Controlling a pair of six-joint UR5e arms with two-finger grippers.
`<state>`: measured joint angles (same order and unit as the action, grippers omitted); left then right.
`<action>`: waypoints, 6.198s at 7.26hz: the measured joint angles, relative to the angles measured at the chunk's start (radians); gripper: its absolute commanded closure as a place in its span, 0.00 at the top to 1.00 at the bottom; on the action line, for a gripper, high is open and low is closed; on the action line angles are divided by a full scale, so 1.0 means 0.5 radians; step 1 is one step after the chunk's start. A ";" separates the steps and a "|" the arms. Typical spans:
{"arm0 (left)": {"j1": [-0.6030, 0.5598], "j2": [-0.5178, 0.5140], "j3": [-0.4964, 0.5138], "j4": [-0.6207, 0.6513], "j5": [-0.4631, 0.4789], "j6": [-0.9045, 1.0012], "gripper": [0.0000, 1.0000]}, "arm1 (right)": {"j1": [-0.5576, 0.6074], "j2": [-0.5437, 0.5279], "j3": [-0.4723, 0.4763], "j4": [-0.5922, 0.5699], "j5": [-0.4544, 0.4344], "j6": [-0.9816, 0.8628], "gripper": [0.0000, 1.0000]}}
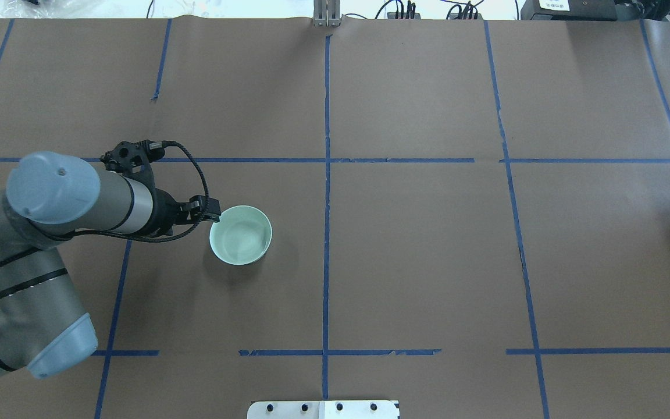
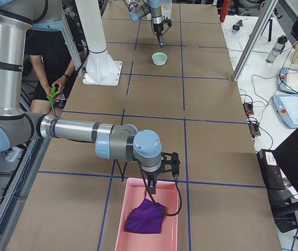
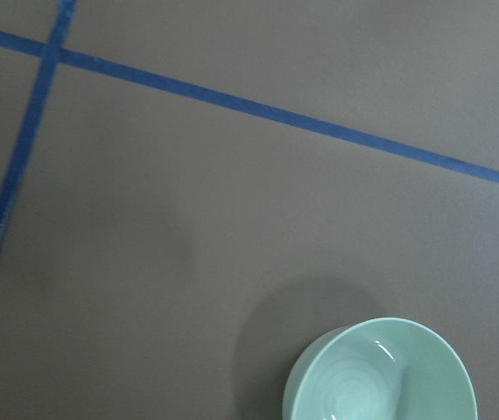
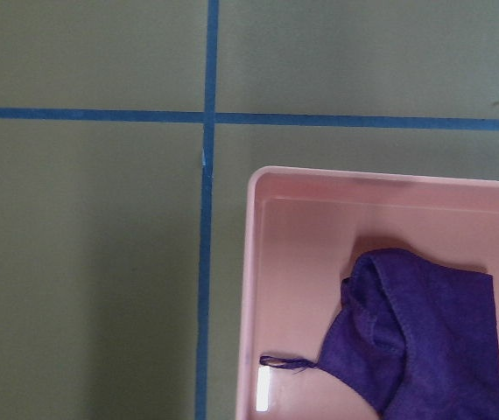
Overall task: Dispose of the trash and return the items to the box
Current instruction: 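Reach the left gripper to the rim of the green bowl and grasp it, then lift the green bowl with the left gripper and carry it toward the clear bin, then lower the green bowl into the clear bin and release it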
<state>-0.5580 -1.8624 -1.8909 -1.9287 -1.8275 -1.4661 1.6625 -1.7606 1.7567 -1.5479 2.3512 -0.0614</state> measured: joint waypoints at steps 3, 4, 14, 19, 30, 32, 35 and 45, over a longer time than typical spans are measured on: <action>0.160 -0.081 0.137 0.023 0.108 -0.112 0.74 | -0.158 -0.001 0.241 -0.211 0.034 0.208 1.00; 0.171 -0.083 0.163 0.021 0.110 -0.116 0.54 | -0.207 0.000 0.275 -0.226 0.038 0.299 1.00; -0.221 -0.088 -0.215 0.271 -0.206 -0.032 0.00 | -0.304 0.018 0.361 -0.202 0.020 0.624 1.00; -0.944 0.235 -0.247 0.363 -0.537 0.952 0.00 | -0.300 0.034 0.303 -0.200 0.022 0.436 1.00; -2.284 0.660 1.051 0.405 -0.899 3.126 0.00 | -0.104 0.060 0.173 -0.202 0.126 0.250 1.00; -2.286 0.755 1.102 0.218 -0.738 3.130 0.00 | -0.104 0.072 0.176 -0.202 0.127 0.249 1.00; -2.286 0.784 1.166 0.079 -0.637 3.128 1.00 | -0.104 0.076 0.182 -0.202 0.127 0.250 1.00; -2.231 0.612 0.530 0.544 -0.917 2.793 1.00 | -0.104 0.076 0.215 -0.201 0.125 0.249 1.00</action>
<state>-1.6735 -1.5565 -1.6257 -1.6565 -2.2860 -0.0698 1.6107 -1.7225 1.8643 -1.6485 2.4137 0.0629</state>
